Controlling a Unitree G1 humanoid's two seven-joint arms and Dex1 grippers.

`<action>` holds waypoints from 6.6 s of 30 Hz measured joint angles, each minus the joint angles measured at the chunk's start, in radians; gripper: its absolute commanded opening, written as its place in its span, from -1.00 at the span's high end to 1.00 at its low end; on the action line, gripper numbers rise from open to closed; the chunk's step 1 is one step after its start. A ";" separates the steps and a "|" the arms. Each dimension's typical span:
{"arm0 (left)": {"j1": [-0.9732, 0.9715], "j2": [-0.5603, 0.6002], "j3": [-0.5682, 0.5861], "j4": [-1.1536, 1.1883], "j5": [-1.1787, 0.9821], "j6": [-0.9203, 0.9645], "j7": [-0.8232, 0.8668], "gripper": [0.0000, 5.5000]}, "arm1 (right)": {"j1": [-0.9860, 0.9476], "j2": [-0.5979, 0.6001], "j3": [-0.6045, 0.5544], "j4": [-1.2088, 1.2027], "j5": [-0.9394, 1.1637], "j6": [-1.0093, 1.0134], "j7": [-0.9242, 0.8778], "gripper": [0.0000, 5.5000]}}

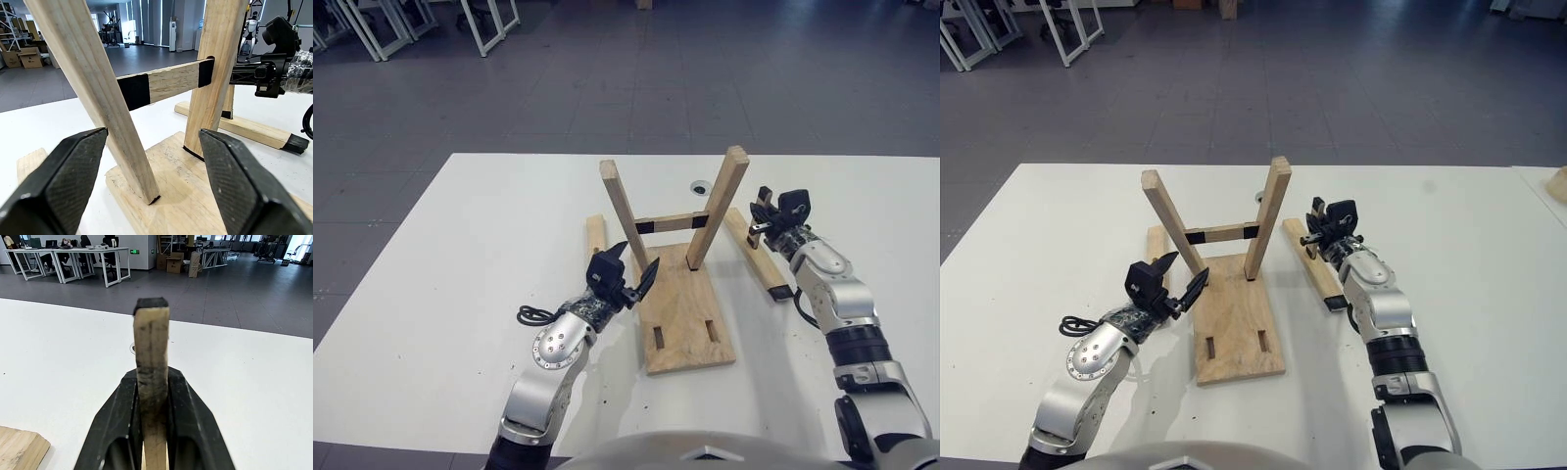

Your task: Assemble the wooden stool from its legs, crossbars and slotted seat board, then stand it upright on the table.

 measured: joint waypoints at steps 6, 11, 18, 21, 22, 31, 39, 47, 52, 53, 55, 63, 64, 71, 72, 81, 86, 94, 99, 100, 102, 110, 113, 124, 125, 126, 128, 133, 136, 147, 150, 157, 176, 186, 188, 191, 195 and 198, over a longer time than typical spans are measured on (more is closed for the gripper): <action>0.000 0.000 -0.002 -0.001 0.004 0.003 0.001 -0.25 | 0.129 0.112 -0.040 0.047 -0.065 -0.258 -0.066 0.86; 0.000 0.000 0.001 -0.001 0.003 0.003 0.001 -0.25 | 0.167 0.141 -0.048 0.083 -0.089 -0.392 -0.081 0.86; 0.003 0.001 0.001 -0.002 0.003 0.005 0.002 -0.25 | 0.391 0.135 -0.088 -0.264 -0.119 -0.253 -0.192 0.86; 0.011 0.001 0.002 -0.004 0.004 0.005 0.006 -0.25 | 0.542 0.143 -0.084 -0.533 -0.149 -0.082 -0.267 0.86; 0.012 0.001 0.002 -0.005 0.004 0.008 0.008 -0.25 | 0.572 0.150 -0.082 -0.592 -0.158 -0.036 -0.283 0.86; 0.019 0.002 0.002 -0.012 0.005 0.018 0.011 -0.25 | 0.580 0.193 -0.117 -0.676 -0.189 0.068 -0.328 0.86; 0.018 0.002 0.002 -0.011 0.008 0.023 0.011 -0.25 | 0.542 0.238 -0.122 -0.556 -0.244 -0.076 -0.333 0.86; 0.015 0.008 0.002 -0.010 0.008 0.028 0.004 -0.25 | 0.545 0.251 -0.136 -0.306 -0.254 -0.426 -0.279 0.86; 0.015 0.013 0.007 -0.010 0.008 0.033 0.001 -0.25 | 0.555 0.266 -0.138 -0.287 -0.253 -0.474 -0.268 0.86; 0.014 0.013 0.007 -0.010 0.008 0.034 0.000 -0.25 | 0.557 0.267 -0.138 -0.291 -0.253 -0.474 -0.267 0.86; 0.013 0.013 0.007 -0.010 0.008 0.034 0.000 -0.25 | 0.566 0.268 -0.140 -0.322 -0.252 -0.453 -0.266 0.86; 0.011 0.013 0.007 -0.009 0.009 0.034 0.000 -0.25 | 0.575 0.268 -0.142 -0.425 -0.255 -0.339 -0.265 0.68; 0.011 0.013 0.007 -0.009 0.009 0.034 0.001 -0.25 | 0.577 0.268 -0.142 -0.425 -0.255 -0.329 -0.261 0.61; 0.011 0.013 0.006 -0.008 0.009 0.034 0.002 -0.25 | 0.583 0.268 -0.143 -0.425 -0.254 -0.303 -0.247 0.18; 0.011 0.012 0.006 -0.007 0.010 0.034 0.003 -0.25 | 0.583 0.268 -0.144 -0.425 -0.254 -0.298 -0.247 0.11; 0.012 -0.001 0.003 0.002 0.026 0.024 0.009 -0.25 | 0.556 0.271 -0.171 -0.793 -0.247 -0.027 -0.307 0.04; 0.017 -0.001 0.007 0.001 0.028 0.024 0.012 -0.25 | 0.310 0.257 -0.220 -0.945 -0.244 0.312 -0.383 0.04; 0.012 -0.015 -0.001 0.004 0.030 0.025 0.019 -0.25 | -0.003 0.217 -0.337 -0.718 -0.157 0.767 -0.367 0.04; 0.010 -0.018 0.001 0.004 0.030 0.025 0.019 -0.25 | -0.302 0.168 -0.360 -0.876 -0.145 0.678 -0.385 0.04; 0.010 -0.018 0.001 0.004 0.031 0.025 0.020 -0.25 | -0.282 0.164 -0.354 -0.879 -0.148 0.678 -0.385 0.04; 0.011 -0.020 0.001 0.004 0.031 0.025 0.020 -0.25 | -0.098 0.189 -0.330 -0.798 -0.173 0.666 -0.384 0.04; 0.001 -0.020 0.003 0.006 0.031 0.029 0.020 -0.25 | 0.162 0.293 -0.264 -0.653 -0.199 0.417 -0.368 0.04; 0.000 -0.022 0.002 0.013 0.031 0.028 0.020 -0.25 | 0.154 0.316 -0.296 -0.705 -0.158 0.409 -0.369 0.04; 0.032 -0.043 -0.013 0.019 0.040 0.000 0.041 -0.25 | 0.733 0.261 -0.223 -1.166 -0.155 0.566 -0.326 -0.54; 0.039 -0.043 -0.014 0.019 0.041 -0.001 0.042 -0.25 | 0.830 0.260 -0.193 -1.154 -0.167 0.542 -0.308 -0.54; 0.043 -0.043 -0.018 0.019 0.042 -0.001 0.042 -0.25 | 0.902 0.255 -0.166 -1.122 -0.170 0.531 -0.289 -0.54; 0.043 -0.043 -0.023 0.019 0.043 -0.003 0.042 -0.25 | 0.923 0.248 -0.147 -1.077 -0.176 0.518 -0.268 -0.54; 0.043 -0.042 -0.025 0.019 0.043 -0.003 0.040 -0.25 | 0.911 0.239 -0.144 -0.988 -0.185 0.528 -0.251 -0.54; 0.040 -0.042 -0.026 0.021 0.045 -0.004 0.041 -0.25 | 0.879 0.225 -0.135 -0.947 -0.198 0.554 -0.250 -0.54; 0.031 -0.050 -0.019 0.031 0.051 -0.005 0.048 -0.25 | 0.724 0.147 -0.128 -0.853 -0.205 0.641 -0.206 0.24; 0.031 -0.049 -0.015 0.031 0.048 -0.005 0.047 -0.25 | 0.708 0.151 -0.159 -0.834 -0.194 0.642 -0.194 0.25; -0.024 0.123 0.256 -0.037 -0.455 0.283 -0.224 -0.25 | 0.303 0.095 -0.518 -0.719 0.094 0.570 -0.101 0.25; -0.373 0.313 0.333 0.130 -1.651 0.672 -0.262 -0.25 | 0.210 -0.121 -0.274 -0.689 1.317 0.898 0.405 0.25; -0.377 0.310 0.293 0.129 -1.650 0.666 -0.206 -0.19 | 0.234 -0.129 -0.088 -0.736 1.049 0.820 0.480 0.26; -0.377 0.309 0.276 0.129 -1.633 0.666 -0.194 -0.05 | 0.234 -0.126 -0.062 -0.743 1.010 0.803 0.481 0.26; -0.377 0.316 0.264 0.130 -1.609 0.671 -0.179 0.09 | 0.234 -0.129 -0.053 -0.745 0.982 0.791 0.482 0.26; -0.377 0.331 0.262 0.128 -1.570 0.680 -0.190 0.15 | 0.234 -0.144 -0.047 -0.745 0.969 0.791 0.481 0.26; -0.377 0.346 0.264 0.127 -1.541 0.684 -0.220 0.16 | 0.235 -0.148 -0.042 -0.748 0.963 0.791 0.480 0.26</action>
